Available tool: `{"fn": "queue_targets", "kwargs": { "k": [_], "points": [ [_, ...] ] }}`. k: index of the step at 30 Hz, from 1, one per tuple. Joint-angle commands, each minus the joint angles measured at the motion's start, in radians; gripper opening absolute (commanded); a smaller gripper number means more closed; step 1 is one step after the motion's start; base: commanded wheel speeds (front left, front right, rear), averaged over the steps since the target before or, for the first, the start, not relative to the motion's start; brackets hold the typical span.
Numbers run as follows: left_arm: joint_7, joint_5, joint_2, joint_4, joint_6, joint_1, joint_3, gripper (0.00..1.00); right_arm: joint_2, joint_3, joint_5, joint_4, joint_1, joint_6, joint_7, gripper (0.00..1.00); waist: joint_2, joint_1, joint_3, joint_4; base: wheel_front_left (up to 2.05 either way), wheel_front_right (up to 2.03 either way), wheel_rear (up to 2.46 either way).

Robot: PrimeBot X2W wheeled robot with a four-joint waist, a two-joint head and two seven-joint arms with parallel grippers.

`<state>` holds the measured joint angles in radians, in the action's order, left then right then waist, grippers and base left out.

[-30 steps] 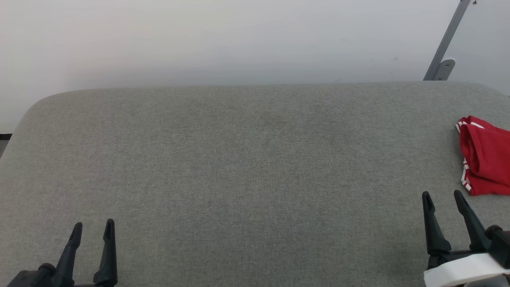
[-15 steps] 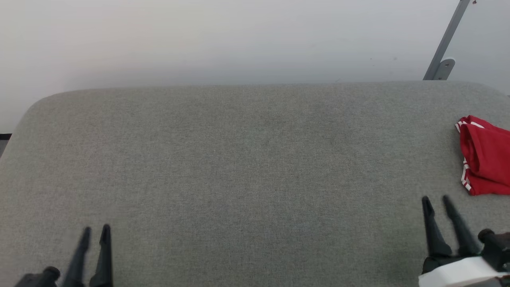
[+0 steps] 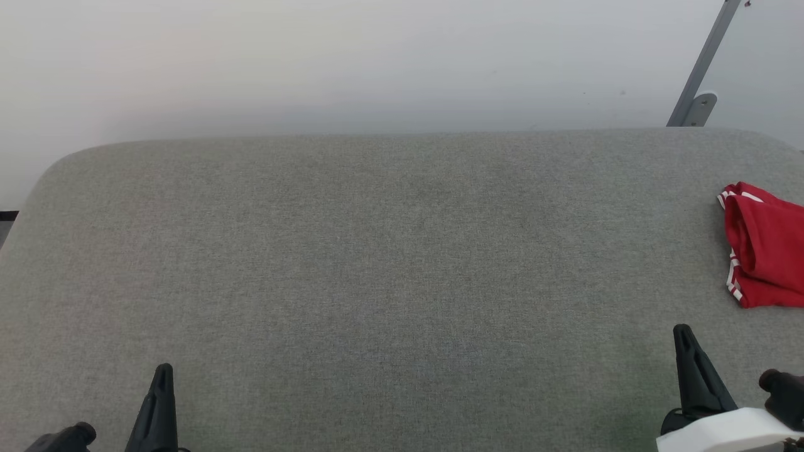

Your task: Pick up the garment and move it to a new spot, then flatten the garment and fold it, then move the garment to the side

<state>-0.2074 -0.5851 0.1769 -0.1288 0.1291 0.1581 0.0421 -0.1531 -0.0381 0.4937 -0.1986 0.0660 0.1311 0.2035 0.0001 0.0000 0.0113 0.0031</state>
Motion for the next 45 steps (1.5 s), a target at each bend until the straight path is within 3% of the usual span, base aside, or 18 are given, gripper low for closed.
{"fn": "queue_targets", "kwargs": {
  "k": [1, 45],
  "points": [
    [0.008, -0.039, 0.004, 0.009, 0.000, -0.031, 0.008, 0.00, -0.001, -0.007, 0.037, 0.013, -0.031, 0.000, -0.010, 0.00, -0.0001, 0.0000, 0.000, 0.000, 0.00, 0.00, 0.00],
    [0.166, -0.560, -0.058, -0.055, 0.001, -0.158, 0.035, 0.00, 0.053, -0.044, 0.600, -0.016, -0.110, 0.000, -0.171, 0.00, -0.0001, 0.0000, -0.003, -0.001, 0.00, 0.00, 0.00]
  ]
}}
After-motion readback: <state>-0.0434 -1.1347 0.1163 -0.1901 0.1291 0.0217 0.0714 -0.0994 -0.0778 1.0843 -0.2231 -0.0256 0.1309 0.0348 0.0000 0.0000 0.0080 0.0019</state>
